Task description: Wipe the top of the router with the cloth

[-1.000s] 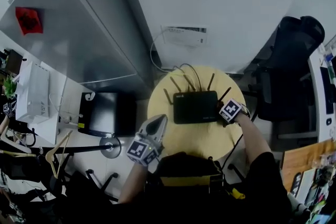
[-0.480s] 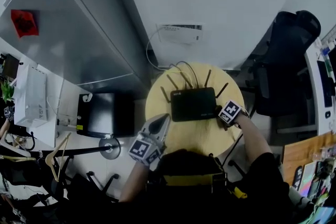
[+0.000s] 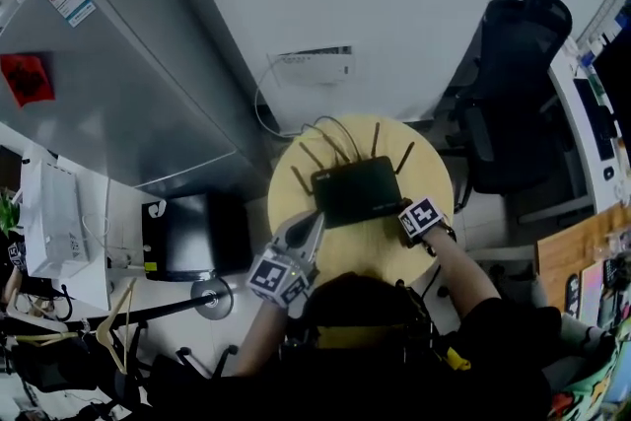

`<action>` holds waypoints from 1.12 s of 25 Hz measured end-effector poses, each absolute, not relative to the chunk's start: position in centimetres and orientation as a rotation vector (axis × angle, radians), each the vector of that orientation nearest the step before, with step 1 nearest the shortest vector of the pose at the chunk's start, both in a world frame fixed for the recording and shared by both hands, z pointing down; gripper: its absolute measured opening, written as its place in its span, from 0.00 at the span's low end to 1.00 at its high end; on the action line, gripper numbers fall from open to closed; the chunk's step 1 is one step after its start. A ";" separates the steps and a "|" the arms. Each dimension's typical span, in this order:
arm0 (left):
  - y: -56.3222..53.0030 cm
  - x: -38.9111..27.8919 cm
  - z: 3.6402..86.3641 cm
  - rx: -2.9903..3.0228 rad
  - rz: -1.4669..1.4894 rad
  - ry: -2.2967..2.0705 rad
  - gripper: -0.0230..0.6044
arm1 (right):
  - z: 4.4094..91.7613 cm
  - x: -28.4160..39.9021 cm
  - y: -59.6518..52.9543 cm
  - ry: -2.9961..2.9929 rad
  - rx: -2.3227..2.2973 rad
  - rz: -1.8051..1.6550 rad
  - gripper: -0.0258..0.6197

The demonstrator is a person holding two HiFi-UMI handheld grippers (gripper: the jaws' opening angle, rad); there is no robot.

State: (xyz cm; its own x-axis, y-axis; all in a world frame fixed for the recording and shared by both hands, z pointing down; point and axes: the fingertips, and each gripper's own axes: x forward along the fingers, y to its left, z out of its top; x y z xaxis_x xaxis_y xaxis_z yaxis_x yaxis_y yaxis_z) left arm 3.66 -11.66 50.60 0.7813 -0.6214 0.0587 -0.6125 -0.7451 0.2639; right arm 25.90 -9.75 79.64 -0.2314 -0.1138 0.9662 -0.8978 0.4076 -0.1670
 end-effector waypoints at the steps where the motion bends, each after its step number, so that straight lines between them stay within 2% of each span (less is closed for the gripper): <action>1: -11.7 3.6 50.6 2.712 -0.048 -0.939 0.03 | 79.7 25.5 -9.5 -1.640 0.952 1.004 0.14; 10: -11.4 2.0 51.6 2.714 -0.041 -0.859 0.03 | 79.6 22.6 -8.3 -1.677 1.048 1.268 0.14; 28: -13.2 -2.7 51.6 2.749 -0.026 -0.799 0.03 | 79.9 17.1 -7.7 -1.699 1.052 1.263 0.14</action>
State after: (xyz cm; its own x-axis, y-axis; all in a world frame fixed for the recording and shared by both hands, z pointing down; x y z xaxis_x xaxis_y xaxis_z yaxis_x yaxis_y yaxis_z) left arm -2.69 -13.24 51.65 0.8472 -0.5279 0.0594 -0.5229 -0.8089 0.2689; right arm 17.15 -7.74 79.86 -0.3734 -0.1731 0.9114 -0.9226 0.1723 -0.3452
